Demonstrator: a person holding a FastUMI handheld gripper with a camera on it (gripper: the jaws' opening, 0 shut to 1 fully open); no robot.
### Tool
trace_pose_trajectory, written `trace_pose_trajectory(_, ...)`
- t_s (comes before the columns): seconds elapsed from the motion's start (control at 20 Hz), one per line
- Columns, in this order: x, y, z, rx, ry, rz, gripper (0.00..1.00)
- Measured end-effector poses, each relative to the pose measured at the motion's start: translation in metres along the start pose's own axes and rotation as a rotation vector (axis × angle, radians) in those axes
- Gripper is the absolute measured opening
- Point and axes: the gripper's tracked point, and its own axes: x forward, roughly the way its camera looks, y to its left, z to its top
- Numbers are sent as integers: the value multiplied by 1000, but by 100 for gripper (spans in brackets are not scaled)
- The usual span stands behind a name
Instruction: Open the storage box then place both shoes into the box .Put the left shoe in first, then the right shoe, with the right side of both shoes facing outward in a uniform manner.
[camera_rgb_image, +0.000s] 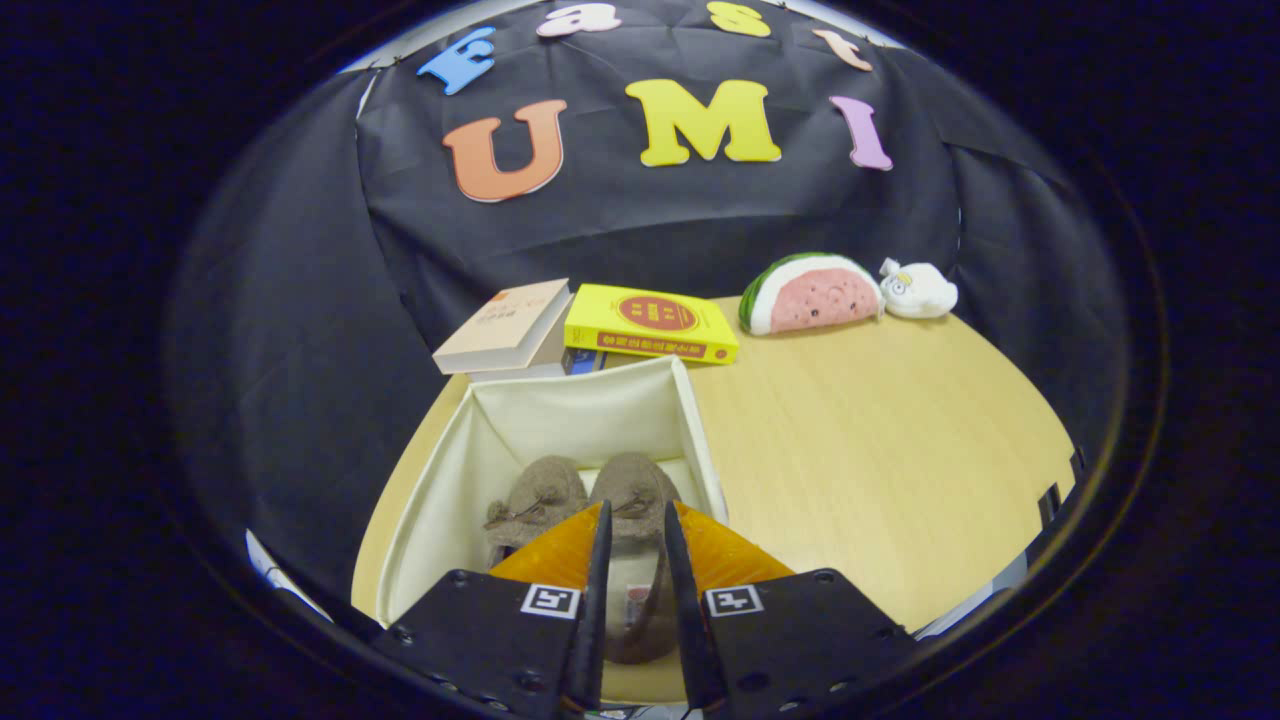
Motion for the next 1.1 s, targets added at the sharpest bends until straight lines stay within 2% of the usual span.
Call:
trace_pose_trajectory(0.1, -13, -2, 14, -19, -71, 16, 45)
trace_pose_trajectory(0.15, -22, -7, 21, -27, -106, 13, 57)
trace_pose_trajectory(0.25, -39, -14, 35, -47, -180, 20, 68)
trace_pose_trajectory(0.4, -68, -32, 57, -102, -315, 22, 78)
trace_pose_trajectory(0.5, -89, -55, 68, -120, -397, -12, 86)
trace_pose_trajectory(0.65, -118, -93, 78, -130, -464, -70, 88)
trace_pose_trajectory(0.8, -156, -128, 93, -132, -556, -80, 89)
trace_pose_trajectory(0.95, -186, -169, 102, -94, -657, -106, 98)
trace_pose_trajectory(1.1, -208, -200, 96, -90, -680, -148, 98)
